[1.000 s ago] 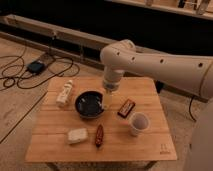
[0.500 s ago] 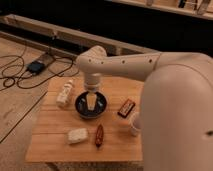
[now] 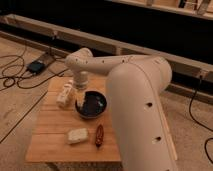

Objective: Place the bottle in the ceramic bowl

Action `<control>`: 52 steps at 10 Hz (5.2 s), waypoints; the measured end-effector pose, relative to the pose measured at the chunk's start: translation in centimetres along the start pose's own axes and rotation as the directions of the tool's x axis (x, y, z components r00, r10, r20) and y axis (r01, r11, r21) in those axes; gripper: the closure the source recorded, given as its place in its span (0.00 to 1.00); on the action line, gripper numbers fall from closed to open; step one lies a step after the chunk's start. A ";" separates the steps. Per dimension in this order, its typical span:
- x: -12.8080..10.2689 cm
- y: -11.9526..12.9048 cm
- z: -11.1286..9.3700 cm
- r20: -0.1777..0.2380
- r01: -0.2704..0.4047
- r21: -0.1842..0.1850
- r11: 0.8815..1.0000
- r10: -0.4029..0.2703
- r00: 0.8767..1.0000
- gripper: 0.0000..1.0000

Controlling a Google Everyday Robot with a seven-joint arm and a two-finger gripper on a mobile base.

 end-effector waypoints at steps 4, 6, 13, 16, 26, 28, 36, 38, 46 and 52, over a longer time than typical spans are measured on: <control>-4.9 -1.6 1.6 0.063 0.136 -0.011 0.991 -0.135 0.989 0.20; -7.4 -1.8 2.0 0.094 0.209 -0.004 0.978 -0.207 0.974 0.20; -15.1 0.2 4.4 0.148 0.474 -0.008 0.880 -0.468 0.871 0.20; -15.6 1.6 6.4 0.120 0.541 -0.060 0.839 -0.532 0.838 0.20; -7.2 -1.1 7.6 -0.022 0.413 -0.154 0.898 -0.421 0.907 0.20; -5.1 -1.7 7.4 -0.048 0.366 -0.160 0.917 -0.377 0.925 0.20; -6.2 -3.8 5.2 0.023 0.374 -0.076 0.925 -0.373 0.928 0.20; -6.4 -6.1 4.9 0.027 0.406 -0.003 0.914 -0.406 0.913 0.20; -2.2 -12.0 4.2 0.014 0.567 0.122 0.814 -0.573 0.819 0.20; -1.4 -15.1 5.0 -0.050 0.622 0.201 0.757 -0.626 0.778 0.20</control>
